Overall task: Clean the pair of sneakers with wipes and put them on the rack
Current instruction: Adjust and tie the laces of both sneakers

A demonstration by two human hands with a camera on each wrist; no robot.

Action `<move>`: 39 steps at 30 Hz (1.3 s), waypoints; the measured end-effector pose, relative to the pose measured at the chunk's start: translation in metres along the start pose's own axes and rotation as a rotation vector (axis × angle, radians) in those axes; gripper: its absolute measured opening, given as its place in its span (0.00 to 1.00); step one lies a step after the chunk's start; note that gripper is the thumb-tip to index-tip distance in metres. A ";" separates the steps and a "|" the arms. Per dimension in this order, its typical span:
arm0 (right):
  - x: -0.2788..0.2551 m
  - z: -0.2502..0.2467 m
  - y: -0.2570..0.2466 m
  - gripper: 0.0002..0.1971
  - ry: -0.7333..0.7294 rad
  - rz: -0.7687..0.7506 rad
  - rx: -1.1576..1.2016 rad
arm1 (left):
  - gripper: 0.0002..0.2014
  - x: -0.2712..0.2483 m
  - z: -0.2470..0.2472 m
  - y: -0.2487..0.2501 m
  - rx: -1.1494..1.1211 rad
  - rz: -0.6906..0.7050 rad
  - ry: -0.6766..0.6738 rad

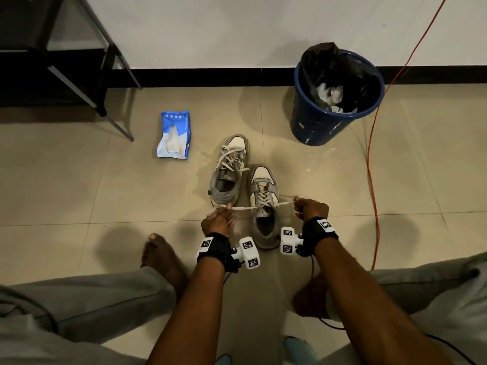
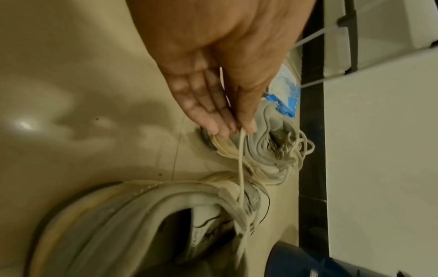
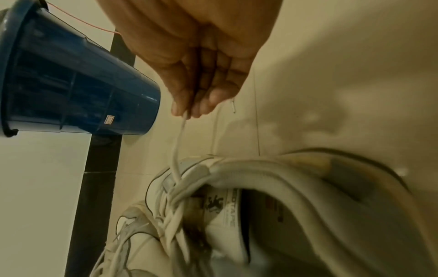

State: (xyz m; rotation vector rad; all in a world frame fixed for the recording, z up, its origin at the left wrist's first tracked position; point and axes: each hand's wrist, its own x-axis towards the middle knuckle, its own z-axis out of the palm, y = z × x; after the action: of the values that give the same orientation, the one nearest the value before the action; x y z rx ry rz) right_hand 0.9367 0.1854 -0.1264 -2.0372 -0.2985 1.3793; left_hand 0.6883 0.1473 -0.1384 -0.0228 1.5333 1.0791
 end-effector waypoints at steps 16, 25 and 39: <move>-0.012 0.037 0.002 0.07 -0.222 0.106 0.096 | 0.06 0.001 0.037 -0.010 0.206 -0.079 -0.169; -0.012 0.033 0.011 0.04 -0.196 0.093 0.187 | 0.08 0.003 0.037 -0.002 -0.079 -0.249 -0.155; -0.002 0.016 0.034 0.07 -0.182 0.133 0.402 | 0.10 0.003 0.011 -0.021 -0.405 -0.223 -0.228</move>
State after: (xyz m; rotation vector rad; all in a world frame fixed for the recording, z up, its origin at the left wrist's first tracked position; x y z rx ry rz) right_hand 0.9156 0.1648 -0.1494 -1.6286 0.0396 1.5649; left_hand 0.7077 0.1437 -0.1515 -0.3309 1.0632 1.1527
